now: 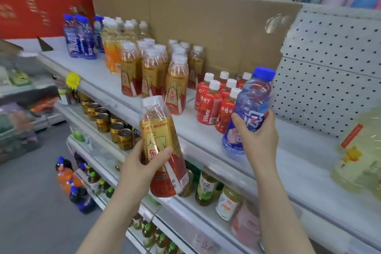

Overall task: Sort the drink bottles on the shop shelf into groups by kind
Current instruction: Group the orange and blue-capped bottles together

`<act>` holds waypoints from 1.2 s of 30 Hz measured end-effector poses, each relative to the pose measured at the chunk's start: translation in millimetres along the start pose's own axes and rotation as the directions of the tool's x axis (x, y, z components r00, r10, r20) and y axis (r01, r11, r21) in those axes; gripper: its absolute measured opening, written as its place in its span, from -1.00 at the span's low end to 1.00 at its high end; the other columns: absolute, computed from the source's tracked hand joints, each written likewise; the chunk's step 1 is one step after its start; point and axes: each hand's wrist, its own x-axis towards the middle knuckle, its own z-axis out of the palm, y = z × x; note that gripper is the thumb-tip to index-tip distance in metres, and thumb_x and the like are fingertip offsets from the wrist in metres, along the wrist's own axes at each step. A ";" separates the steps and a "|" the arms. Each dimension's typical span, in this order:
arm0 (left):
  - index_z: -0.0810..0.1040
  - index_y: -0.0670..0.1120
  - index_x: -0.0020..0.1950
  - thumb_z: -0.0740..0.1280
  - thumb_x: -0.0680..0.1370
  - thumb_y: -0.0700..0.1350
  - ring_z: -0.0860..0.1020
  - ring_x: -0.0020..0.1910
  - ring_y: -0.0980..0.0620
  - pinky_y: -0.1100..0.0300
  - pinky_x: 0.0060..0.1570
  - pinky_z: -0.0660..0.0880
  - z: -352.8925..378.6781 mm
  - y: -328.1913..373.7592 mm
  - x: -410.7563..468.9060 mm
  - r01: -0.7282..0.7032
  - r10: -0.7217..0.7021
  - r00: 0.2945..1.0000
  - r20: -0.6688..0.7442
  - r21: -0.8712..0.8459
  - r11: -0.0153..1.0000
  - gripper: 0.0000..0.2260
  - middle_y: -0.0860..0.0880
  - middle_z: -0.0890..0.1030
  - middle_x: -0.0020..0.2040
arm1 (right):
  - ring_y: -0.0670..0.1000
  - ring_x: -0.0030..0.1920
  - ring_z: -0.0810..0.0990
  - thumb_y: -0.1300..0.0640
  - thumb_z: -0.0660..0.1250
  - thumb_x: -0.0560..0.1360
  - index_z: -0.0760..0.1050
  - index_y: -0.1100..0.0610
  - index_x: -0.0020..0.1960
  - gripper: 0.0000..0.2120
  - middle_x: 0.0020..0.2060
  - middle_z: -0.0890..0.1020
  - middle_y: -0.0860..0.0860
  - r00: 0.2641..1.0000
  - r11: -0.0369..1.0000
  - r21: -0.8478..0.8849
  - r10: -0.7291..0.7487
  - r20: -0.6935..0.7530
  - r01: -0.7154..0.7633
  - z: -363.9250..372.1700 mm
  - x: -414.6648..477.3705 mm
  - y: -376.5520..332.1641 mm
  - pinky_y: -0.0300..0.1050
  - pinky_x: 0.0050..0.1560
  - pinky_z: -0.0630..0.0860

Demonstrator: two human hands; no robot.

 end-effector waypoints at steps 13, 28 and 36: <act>0.55 0.08 0.22 0.52 0.33 0.19 0.70 -0.07 0.12 0.30 -0.19 0.57 -218.1 22.1 90.6 -0.040 0.039 0.997 -0.068 -0.012 0.999 -0.49 0.10 0.73 -0.02 | -0.23 -0.14 0.68 0.05 0.51 0.46 0.53 0.00 0.14 -0.71 -0.15 0.70 -0.27 0.985 0.955 0.289 0.012 0.170 -0.061 233.4 -78.4 -76.1 -0.35 -0.22 0.54; 0.55 0.12 0.14 0.41 0.13 0.31 0.70 -0.12 0.13 0.31 -0.23 0.54 -426.6 24.7 227.8 -0.004 0.019 0.984 -0.176 0.084 0.996 -0.38 0.15 0.72 -0.06 | -0.17 -0.11 0.70 0.02 0.52 0.45 0.57 0.05 0.18 -0.66 -0.10 0.73 -0.10 0.953 0.958 0.264 0.028 0.300 -0.112 494.4 -35.9 -131.1 -0.27 -0.13 0.60; 0.57 0.12 0.12 0.51 0.43 0.05 0.69 -0.13 0.16 0.32 -0.20 0.53 -477.4 43.3 361.2 -0.062 0.082 0.979 -0.184 0.111 0.992 -0.70 0.15 0.72 -0.08 | -0.07 -0.05 0.70 -0.32 0.50 0.17 0.50 -0.03 0.10 -0.38 -0.06 0.70 -0.13 0.956 0.993 0.115 -0.040 0.290 0.007 653.6 92.3 -142.2 0.12 0.05 0.64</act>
